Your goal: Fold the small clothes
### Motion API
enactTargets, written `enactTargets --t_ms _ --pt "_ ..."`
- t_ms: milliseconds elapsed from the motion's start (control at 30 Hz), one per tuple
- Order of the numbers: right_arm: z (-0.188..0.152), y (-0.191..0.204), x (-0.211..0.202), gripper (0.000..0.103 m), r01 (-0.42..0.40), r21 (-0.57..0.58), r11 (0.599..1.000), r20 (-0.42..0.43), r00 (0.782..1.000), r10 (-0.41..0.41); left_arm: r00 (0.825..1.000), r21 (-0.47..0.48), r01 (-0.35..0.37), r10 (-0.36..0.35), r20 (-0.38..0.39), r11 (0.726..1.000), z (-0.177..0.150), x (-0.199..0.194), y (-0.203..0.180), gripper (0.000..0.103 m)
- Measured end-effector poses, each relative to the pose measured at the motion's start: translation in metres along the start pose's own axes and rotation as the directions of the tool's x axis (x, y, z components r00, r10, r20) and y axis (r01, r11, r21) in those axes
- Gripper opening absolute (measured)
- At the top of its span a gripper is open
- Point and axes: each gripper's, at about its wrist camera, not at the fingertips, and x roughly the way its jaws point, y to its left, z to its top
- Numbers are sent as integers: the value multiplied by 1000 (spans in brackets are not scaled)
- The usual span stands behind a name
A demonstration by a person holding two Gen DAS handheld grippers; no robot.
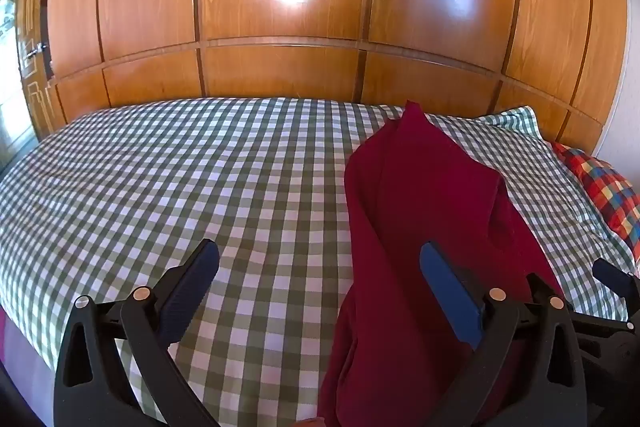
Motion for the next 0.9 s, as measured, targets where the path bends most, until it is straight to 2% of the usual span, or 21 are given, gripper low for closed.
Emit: enactTargets --t_ms 900 --pt "-3 1 2 101 -19 -6 1000 -13 1000 19 1000 -21 1 -1 -14 1000 0 2 3 100"
